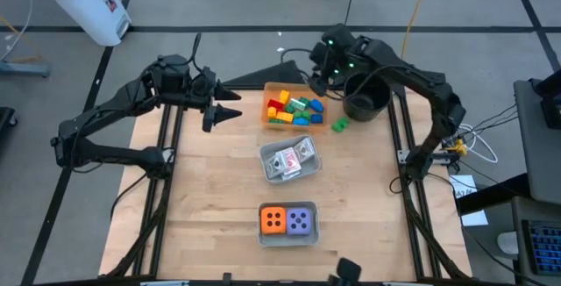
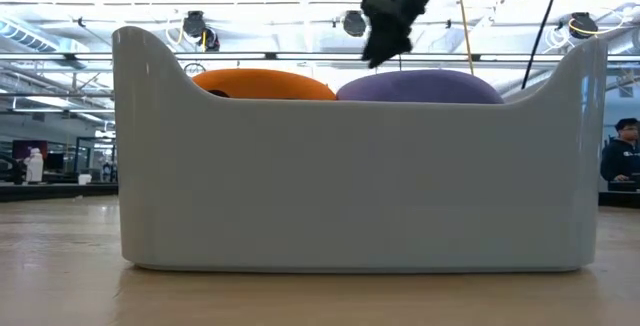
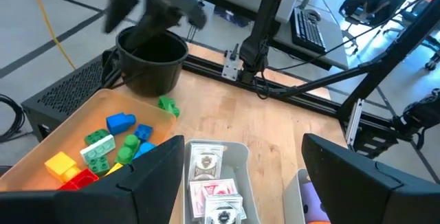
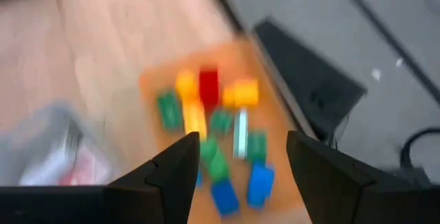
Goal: Pick & Place Toys
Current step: Put the green game piece into the orange bin
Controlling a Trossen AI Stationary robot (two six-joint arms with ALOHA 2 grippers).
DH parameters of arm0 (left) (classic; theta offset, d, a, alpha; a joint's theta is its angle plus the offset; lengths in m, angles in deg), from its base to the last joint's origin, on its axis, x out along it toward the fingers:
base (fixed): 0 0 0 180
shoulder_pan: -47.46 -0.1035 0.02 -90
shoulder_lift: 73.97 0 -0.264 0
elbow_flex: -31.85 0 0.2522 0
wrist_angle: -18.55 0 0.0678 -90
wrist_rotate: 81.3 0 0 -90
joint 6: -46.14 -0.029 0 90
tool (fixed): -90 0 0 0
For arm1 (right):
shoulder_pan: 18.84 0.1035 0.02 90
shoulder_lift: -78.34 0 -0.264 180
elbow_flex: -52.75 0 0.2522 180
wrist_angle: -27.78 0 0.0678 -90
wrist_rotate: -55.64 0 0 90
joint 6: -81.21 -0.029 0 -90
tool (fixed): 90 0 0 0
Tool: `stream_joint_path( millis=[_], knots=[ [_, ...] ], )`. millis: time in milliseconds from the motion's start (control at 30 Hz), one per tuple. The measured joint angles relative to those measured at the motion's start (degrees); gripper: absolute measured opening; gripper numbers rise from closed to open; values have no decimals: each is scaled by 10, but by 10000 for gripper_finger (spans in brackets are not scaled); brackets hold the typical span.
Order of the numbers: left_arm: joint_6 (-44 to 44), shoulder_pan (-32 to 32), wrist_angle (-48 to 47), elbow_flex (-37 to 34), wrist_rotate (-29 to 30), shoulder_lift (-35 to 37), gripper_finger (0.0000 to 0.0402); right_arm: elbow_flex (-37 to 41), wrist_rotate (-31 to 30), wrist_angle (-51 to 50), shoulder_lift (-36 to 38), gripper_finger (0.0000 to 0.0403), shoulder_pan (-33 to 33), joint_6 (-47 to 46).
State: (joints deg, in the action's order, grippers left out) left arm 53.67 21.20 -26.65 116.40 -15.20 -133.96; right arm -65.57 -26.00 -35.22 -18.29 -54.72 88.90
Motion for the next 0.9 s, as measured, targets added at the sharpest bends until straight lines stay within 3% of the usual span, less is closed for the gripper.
stream_joint_path(
  millis=[267, 367, 567, 900],
  knots=[
    [-16, 0, 0, 0, 0, 0, 294, 0, 5, -251, 16, 210, 2, 124],
    [-26, 0, 0, 0, 0, 0, 294, 23, -2, -300, 10, 210, 4, 154],
    [-33, 0, 0, 0, 1, 0, 294, 134, -10, -286, 10, 210, 11, 193],
    [-20, 0, 3, 0, 32, 0, 294, 256, -11, -151, 10, 210, 40, 273]
  ],
)
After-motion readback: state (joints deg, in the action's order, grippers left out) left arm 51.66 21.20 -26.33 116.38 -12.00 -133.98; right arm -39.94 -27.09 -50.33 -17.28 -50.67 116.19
